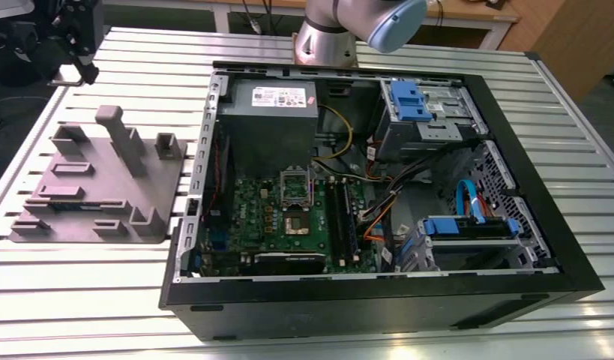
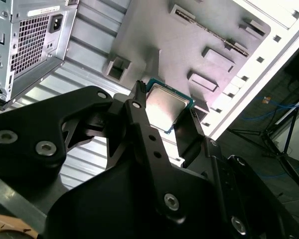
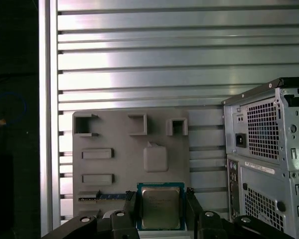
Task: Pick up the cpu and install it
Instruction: 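Pick up the cpu and move it towards the insertion slot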
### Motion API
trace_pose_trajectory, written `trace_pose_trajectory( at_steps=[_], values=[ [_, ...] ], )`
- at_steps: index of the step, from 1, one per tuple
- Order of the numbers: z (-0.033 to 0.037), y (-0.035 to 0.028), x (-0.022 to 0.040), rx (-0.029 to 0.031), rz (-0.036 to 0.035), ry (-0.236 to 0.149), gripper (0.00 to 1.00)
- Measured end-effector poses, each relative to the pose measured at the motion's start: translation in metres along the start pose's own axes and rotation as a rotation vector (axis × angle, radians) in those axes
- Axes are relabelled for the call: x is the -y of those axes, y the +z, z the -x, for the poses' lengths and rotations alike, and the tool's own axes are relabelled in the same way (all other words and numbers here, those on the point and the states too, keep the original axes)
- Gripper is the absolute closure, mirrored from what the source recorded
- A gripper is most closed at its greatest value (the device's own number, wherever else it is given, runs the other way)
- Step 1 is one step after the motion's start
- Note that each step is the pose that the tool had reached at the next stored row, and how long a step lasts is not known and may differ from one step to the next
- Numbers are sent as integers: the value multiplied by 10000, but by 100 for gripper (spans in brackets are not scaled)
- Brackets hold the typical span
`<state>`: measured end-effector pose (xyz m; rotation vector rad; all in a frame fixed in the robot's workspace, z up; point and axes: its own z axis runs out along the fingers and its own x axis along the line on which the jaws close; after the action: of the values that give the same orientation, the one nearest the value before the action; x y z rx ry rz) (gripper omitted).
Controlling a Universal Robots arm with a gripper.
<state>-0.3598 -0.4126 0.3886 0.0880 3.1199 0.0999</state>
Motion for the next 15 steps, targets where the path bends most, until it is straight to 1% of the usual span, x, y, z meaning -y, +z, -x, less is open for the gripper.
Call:
trace_pose_trajectory(
  at_steps=[8,11,15],
  values=[
    [6,0,-1,0,0,-2,53],
    [30,1,-2,0,0,-1,53],
    [94,2,-5,1,0,-1,53]
  ],
)
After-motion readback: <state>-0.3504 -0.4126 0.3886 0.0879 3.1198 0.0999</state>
